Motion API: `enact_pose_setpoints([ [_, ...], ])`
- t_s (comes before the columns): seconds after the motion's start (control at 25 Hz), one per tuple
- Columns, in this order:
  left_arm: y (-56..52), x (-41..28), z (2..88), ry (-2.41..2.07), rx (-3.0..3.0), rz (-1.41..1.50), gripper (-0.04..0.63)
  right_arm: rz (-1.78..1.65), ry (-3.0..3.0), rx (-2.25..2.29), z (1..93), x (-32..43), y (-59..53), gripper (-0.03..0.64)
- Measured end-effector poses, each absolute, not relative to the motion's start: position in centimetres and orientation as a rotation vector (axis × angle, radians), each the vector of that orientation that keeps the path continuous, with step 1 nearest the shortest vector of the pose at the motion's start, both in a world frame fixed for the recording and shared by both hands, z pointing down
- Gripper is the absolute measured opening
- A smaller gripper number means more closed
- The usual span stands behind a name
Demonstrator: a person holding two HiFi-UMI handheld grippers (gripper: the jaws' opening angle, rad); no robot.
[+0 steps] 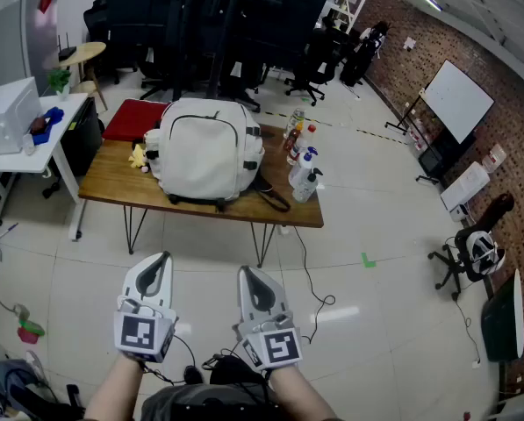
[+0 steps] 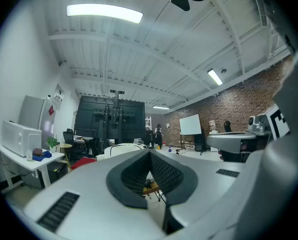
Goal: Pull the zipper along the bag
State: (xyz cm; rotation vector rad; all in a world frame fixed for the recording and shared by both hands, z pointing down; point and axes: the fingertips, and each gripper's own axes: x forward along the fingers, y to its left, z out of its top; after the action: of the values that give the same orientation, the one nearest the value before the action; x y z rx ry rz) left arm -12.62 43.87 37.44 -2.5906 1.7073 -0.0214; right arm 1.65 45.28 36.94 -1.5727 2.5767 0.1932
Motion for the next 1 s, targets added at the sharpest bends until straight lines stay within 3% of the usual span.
enact_pose_setpoints([
  [0.44, 37.9, -12.4, 39.0, 1.751, -2.569, -0.035, 0.037, 0.158, 2.568, -1.554, 38.8, 2.9, 38.2, 0.015],
  [1.0, 19.6, -7.5, 39.3, 1.813, -2.521, -0.022, 0.037, 0.095, 2.545, -1.514, 39.8, 8.6, 18.6, 0.015],
])
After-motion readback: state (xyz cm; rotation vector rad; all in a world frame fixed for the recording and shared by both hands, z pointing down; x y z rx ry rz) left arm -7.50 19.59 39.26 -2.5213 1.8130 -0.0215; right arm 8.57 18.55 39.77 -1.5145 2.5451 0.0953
